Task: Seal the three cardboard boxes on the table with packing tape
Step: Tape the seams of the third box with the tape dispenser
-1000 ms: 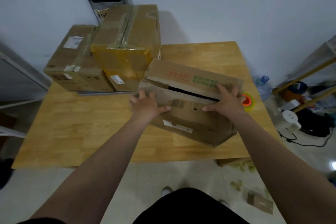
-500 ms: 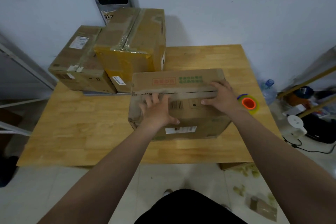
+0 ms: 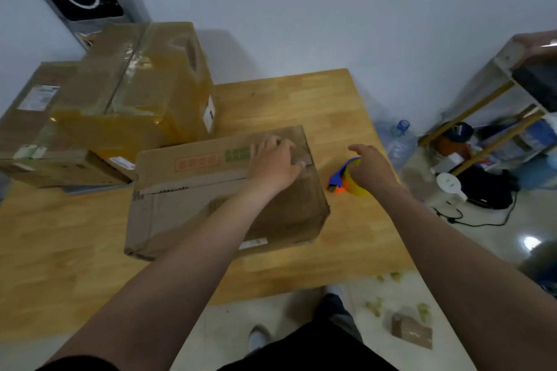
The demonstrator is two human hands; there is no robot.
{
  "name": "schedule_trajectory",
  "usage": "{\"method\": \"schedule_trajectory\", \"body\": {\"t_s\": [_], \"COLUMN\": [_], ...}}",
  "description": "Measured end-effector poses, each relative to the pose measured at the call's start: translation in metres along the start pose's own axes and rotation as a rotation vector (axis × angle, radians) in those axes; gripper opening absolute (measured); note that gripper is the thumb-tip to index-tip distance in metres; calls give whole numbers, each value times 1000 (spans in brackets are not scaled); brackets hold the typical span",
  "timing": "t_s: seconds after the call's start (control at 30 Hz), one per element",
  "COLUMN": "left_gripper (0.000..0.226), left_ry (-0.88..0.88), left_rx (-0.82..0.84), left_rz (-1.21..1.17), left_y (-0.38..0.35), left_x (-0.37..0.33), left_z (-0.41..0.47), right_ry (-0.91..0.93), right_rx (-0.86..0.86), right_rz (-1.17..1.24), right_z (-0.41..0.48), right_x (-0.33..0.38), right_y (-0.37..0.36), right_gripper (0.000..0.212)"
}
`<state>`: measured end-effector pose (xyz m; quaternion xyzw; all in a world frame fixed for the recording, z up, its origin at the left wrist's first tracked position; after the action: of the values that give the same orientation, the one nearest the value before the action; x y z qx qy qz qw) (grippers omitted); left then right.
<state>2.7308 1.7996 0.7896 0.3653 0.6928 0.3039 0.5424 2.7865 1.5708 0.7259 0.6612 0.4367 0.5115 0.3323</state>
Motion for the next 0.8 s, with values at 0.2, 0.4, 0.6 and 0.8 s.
{"method": "schedule_trajectory", "body": {"t_s": [0.2,0.4,0.6,0.8], "left_gripper": [34,33,39,34], "left_ry": [-11,111,277,378], "left_rx": [-42,36,119,84], "left_rz": [156,329,585,51], "left_y": [-35,-70,-85,-88], "left_x": [-60,-81,-82,-80], "left_z": [85,148,161,176], "right_ry": [-10,-12,5,-29], "right_rx": [199,451,584,536], "right_rz": [-142,-267,-235,-200], "right_z": [89,155,179,183], "right_x": [-69,-101,-121,-133], "right_y": [-20,-62,-92,-79], "right_gripper": [60,66,67,54]}}
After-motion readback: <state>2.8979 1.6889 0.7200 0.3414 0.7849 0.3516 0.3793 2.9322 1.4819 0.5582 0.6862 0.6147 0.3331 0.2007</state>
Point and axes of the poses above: each hand's wrist, its own z-axis towards the middle knuckle, its own y-axis out of the back of the hand, x = y × z, the point moved 5 cm from there along z, towards the middle knuckle, and after that the axes turned 8 degrees about -z, right-handed, at the moved point
